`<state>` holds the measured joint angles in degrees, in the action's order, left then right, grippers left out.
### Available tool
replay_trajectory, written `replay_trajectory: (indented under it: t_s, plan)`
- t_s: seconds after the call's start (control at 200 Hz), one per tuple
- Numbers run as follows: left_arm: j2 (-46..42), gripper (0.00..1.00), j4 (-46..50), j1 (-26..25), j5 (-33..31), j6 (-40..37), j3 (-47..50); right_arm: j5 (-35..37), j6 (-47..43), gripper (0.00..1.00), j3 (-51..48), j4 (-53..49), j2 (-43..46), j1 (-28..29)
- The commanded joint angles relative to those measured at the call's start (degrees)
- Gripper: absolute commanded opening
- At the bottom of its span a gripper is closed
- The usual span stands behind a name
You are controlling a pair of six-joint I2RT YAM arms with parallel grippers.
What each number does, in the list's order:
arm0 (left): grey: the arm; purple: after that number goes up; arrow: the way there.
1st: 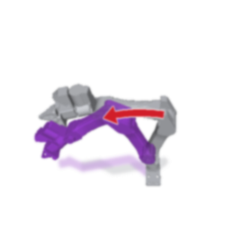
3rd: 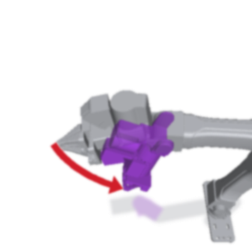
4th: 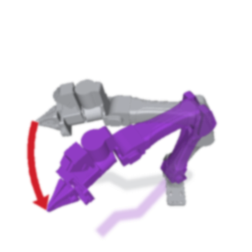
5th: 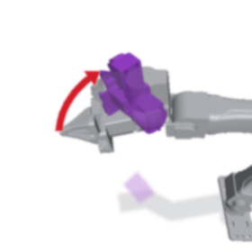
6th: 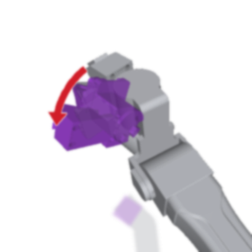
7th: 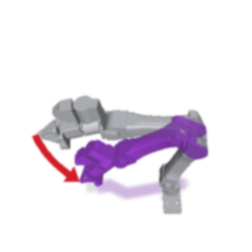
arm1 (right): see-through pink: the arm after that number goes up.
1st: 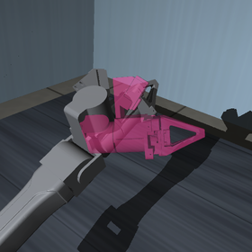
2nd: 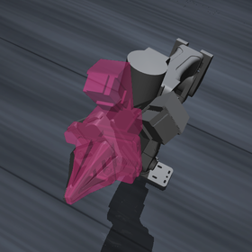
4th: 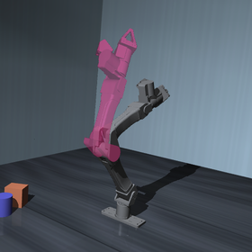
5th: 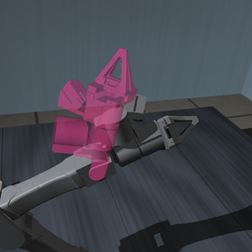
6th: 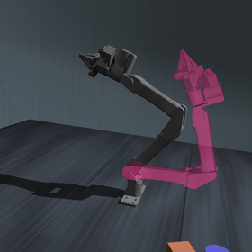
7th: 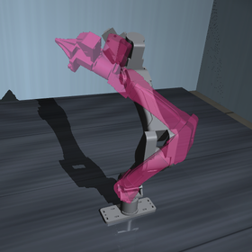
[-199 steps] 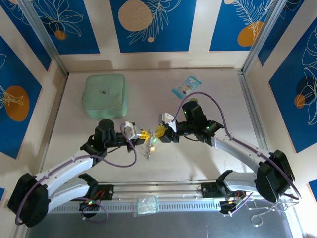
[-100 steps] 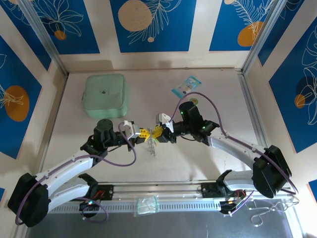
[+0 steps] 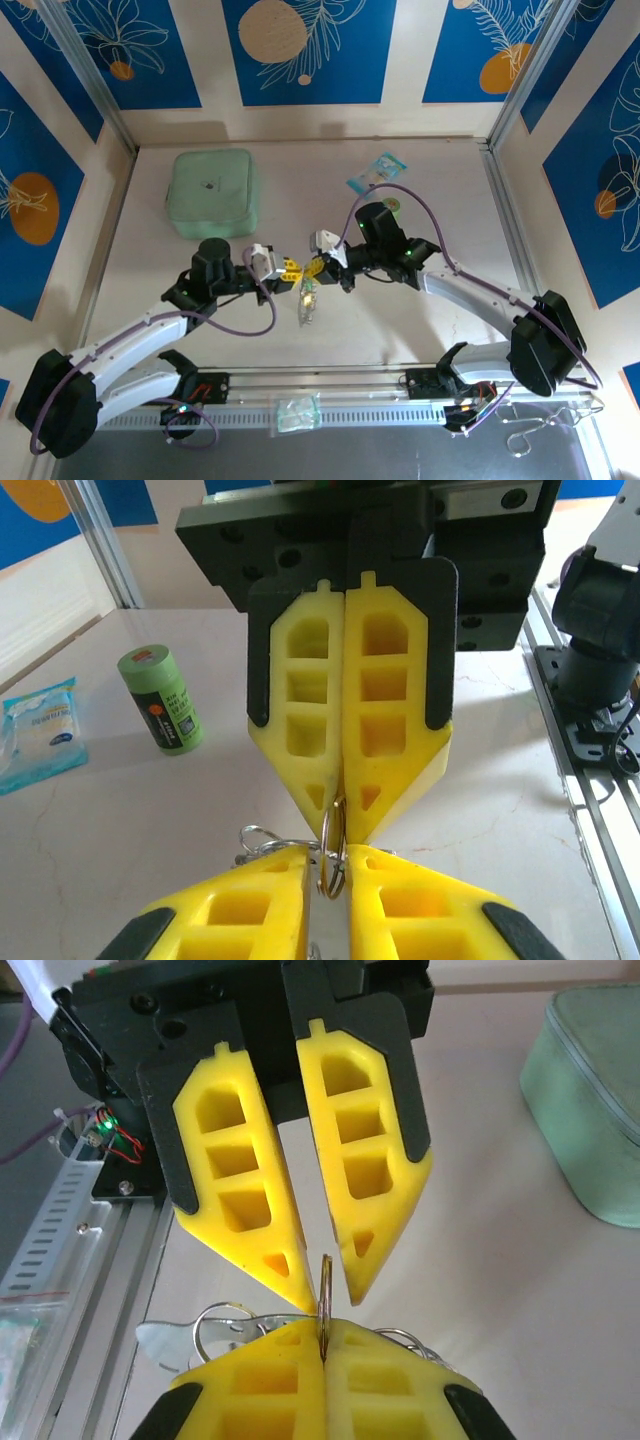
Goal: Put the keys on the keyring
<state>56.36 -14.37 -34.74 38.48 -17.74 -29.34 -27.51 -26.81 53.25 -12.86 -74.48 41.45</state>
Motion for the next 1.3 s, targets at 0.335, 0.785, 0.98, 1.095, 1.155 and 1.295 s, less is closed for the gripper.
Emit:
replay_trajectory:
  t_s: [0.335,0.785,0.98,1.095,1.155,1.295]
  plan:
    - [1.6,0.00,12.7,-0.5,2.2,-9.0,-8.6,6.0,-8.5,0.00,9.5,-13.1,-1.8,3.5]
    - [-0.2,0.00,-9.5,-0.5,1.0,5.7,1.8,-2.1,10.4,0.33,-7.3,10.2,6.0,-2.7]
    - [-0.5,0.00,-10.2,-0.5,1.2,5.5,2.5,-2.0,11.4,0.33,-6.7,10.6,4.7,-2.5]
    - [-0.2,0.00,-10.4,-0.5,1.3,6.3,2.4,1.6,8.4,0.33,-7.8,11.4,6.0,-1.5]
    - [-0.3,0.00,-10.7,-0.5,1.1,6.5,2.4,2.4,9.7,0.33,-8.1,12.2,6.9,-2.2]
    - [-0.9,0.00,-13.3,-0.5,-2.2,5.9,3.7,-2.0,19.7,0.32,-6.6,11.0,7.5,-4.6]
